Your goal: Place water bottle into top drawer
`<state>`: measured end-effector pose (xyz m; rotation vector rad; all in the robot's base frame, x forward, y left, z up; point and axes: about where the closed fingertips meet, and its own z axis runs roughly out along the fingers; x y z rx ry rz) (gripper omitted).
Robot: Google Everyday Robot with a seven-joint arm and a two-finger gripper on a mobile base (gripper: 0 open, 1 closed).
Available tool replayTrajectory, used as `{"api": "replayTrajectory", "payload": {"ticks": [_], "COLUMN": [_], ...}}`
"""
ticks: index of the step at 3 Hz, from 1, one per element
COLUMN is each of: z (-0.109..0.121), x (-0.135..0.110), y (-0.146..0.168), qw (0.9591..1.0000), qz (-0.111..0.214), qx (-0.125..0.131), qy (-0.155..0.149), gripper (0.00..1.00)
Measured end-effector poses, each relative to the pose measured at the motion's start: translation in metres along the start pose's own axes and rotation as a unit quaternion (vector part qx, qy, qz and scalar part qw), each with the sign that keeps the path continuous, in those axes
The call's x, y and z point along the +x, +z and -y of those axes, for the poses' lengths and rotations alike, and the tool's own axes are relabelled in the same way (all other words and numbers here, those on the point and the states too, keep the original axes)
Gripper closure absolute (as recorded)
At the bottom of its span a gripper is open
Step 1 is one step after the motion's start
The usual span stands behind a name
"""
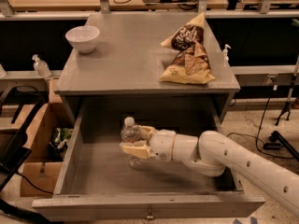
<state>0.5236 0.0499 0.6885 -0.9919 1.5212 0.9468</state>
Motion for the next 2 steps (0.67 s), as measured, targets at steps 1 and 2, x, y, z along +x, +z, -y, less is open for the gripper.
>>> {"api": "replayTrajectory", "payload": {"ticks": [1, 2], "z": [-0.0011, -0.0011], "x": [-0.0005, -0.0005], "y": [0.0014, 0.0014], "qw": [1.0, 1.0], "qz": [0.0, 0.0], "qx": [-0.002, -0.002], "qy": [0.0, 0.0], "gripper": [0.0, 0.0]}}
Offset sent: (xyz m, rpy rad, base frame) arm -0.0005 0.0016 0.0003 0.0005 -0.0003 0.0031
